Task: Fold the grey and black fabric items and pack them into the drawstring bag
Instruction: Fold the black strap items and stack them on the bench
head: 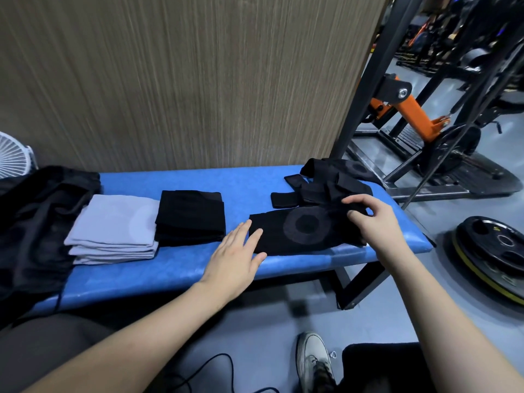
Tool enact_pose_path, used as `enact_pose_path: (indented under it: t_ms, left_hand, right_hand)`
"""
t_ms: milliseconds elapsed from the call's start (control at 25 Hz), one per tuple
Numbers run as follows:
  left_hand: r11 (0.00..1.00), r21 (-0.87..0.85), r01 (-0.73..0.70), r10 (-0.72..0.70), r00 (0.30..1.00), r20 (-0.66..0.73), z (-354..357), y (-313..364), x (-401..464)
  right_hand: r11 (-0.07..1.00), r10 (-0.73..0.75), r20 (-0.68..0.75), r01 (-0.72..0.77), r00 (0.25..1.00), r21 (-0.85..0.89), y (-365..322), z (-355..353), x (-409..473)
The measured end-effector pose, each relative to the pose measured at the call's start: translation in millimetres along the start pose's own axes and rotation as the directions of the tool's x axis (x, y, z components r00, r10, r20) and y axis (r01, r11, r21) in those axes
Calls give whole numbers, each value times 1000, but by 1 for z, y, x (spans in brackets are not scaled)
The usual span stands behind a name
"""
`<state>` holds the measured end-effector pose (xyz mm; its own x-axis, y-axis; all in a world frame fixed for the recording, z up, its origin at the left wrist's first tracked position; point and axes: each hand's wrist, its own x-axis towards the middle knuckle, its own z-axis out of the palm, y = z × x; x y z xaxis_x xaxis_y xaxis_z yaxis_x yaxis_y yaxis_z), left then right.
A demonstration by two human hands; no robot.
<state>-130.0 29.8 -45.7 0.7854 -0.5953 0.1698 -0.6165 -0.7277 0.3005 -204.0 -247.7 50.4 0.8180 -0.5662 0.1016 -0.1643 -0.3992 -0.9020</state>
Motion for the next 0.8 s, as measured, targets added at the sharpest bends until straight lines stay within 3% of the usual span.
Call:
enact_pose_path:
  t_ms: [200,440,640,800]
  left_hand:
    - [998,-61,-4,2,1000,-19,-1,0,2]
    - [994,-108,-15,10,999,-45,-3,-2,2]
    - [990,-137,-14,5,998,-66,-1,-5,4]
    - [972,-235,29,-45,997,-65,-2,-4,5]
  right_hand:
    - [970,-234,53,237,971,-59,-18,34,-11]
    - [922,-328,195,359,924,-146,-33,92,-19]
    - [858,-266,370,393,890,-330,-31,128,-23]
    - [845,-205,419,376,885,-380,-30,139,-24]
